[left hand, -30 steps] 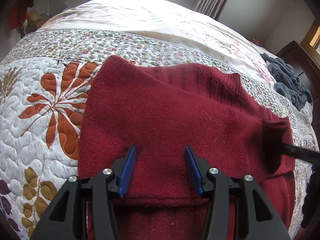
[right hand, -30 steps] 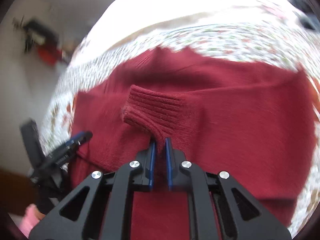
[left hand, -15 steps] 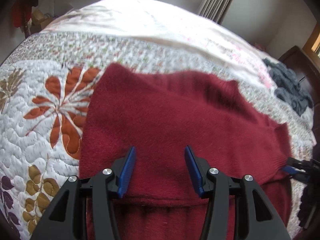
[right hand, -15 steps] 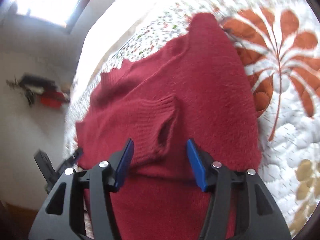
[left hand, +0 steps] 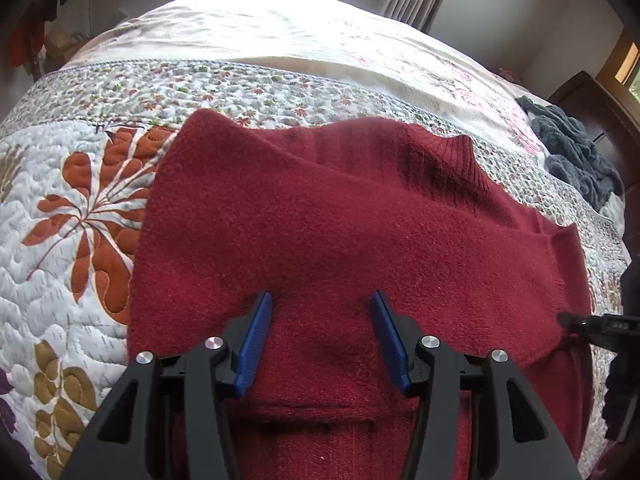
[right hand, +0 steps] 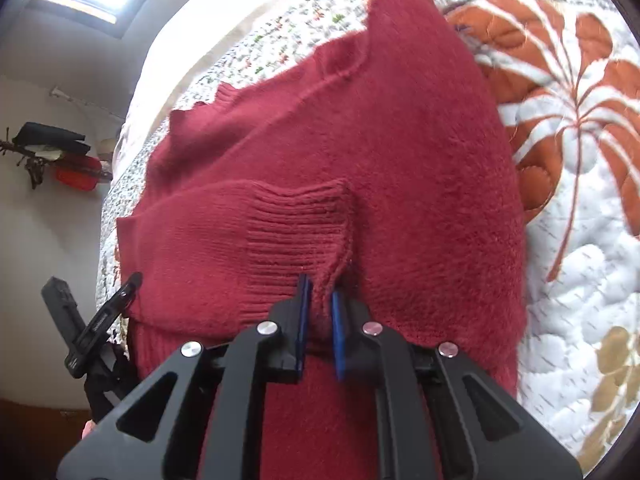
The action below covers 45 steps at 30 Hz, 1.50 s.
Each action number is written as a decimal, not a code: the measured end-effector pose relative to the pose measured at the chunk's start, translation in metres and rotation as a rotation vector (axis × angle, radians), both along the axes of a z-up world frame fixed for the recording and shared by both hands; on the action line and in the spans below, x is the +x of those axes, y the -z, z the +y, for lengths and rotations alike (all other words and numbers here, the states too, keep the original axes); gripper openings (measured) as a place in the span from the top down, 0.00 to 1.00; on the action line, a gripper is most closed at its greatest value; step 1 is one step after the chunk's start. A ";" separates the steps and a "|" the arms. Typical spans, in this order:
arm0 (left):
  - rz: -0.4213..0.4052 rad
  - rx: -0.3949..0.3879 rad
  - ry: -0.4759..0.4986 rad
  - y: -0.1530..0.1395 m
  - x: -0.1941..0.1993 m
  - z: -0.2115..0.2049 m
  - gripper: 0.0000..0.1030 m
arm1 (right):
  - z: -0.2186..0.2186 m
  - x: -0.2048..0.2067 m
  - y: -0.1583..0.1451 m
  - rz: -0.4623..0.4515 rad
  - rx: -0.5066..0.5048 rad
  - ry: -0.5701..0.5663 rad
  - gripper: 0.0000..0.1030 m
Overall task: Fold small clothes
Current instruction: 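Move both tools down to the sweater hem, then grasp the ribbed hem with both tools and lift it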
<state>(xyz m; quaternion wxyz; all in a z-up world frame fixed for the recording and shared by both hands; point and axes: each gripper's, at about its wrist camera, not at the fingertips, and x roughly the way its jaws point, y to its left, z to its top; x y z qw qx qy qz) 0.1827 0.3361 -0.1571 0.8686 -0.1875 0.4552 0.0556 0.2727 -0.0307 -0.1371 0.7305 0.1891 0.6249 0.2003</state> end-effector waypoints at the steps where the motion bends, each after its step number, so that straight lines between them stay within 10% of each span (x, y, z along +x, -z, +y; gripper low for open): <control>1: 0.001 0.004 -0.001 0.000 0.000 -0.001 0.49 | 0.001 0.000 0.001 -0.001 -0.002 -0.001 0.92; 13: 0.011 0.014 0.004 -0.055 -0.109 -0.014 0.39 | -0.046 -0.125 -0.087 -0.210 -0.024 -0.045 0.56; 26: 0.164 0.040 -0.046 -0.049 -0.289 -0.008 0.33 | -0.095 -0.300 -0.092 -0.182 -0.108 -0.030 0.49; 45: 0.329 -0.068 0.040 0.004 -0.299 -0.028 0.34 | -0.096 -0.330 -0.030 0.096 -0.034 -0.076 0.52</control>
